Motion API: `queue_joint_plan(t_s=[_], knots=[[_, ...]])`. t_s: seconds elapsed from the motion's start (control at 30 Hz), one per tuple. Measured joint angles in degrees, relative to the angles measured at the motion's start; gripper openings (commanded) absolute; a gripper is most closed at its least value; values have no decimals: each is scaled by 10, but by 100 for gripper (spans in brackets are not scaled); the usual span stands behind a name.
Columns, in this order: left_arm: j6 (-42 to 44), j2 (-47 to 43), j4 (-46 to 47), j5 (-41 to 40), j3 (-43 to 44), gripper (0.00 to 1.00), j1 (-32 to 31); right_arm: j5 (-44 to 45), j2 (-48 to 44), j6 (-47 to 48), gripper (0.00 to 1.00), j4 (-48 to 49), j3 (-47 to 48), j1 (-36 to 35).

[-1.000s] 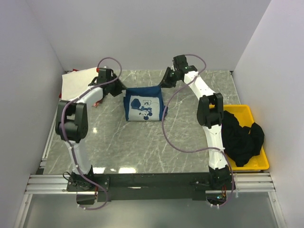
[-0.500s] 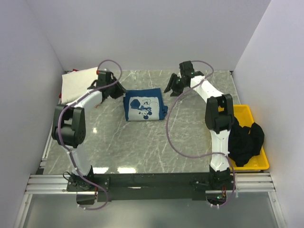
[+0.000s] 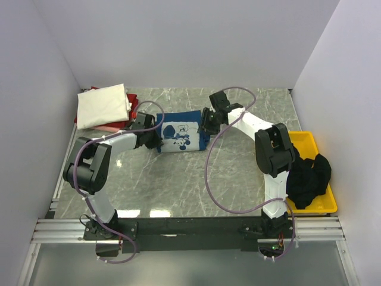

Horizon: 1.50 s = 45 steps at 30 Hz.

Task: Fold and stack the t-shirts
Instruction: Fold the tshirt

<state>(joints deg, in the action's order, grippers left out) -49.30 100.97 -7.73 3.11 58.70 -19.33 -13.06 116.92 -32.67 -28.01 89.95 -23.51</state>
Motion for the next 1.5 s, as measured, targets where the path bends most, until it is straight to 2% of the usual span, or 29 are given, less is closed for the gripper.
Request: queue_joint_plan(t_s=[0.17,0.33,0.5,0.53,0.57,0.63,0.67,0.77,0.9,1.0,1.1,1.5], knots=[[-12,-2,29,-1,-36,1,-7,16,0,-2,35,1,-33,-4],[-14,-13,38,-1,-48,2,-8,29,2,-3,14,0,-40,-5],[-10,-36,16,-3,-47,24,-8,36,6,-5,11,-2,-40,-5],[-9,-43,8,-3,-45,31,-7,37,6,-5,10,-2,-40,-5],[-9,-51,-2,-4,-40,44,-5,37,6,-5,10,-3,-40,-5],[-6,-69,-15,-4,-29,54,0,38,6,-5,11,-3,-40,-5],[-6,-75,-19,-4,-24,65,4,39,6,-5,11,-2,-40,-5],[0,-84,-24,4,-2,77,36,37,5,-5,13,-1,-42,-5],[10,-69,-31,26,26,78,77,24,-6,-10,18,13,-57,-3],[22,-34,-33,51,57,78,91,10,-30,-18,26,19,-78,-3],[33,6,-34,77,76,78,92,-8,-74,-31,38,47,-110,-2],[52,73,-32,121,80,75,91,-67,-329,-74,40,152,-206,5]])
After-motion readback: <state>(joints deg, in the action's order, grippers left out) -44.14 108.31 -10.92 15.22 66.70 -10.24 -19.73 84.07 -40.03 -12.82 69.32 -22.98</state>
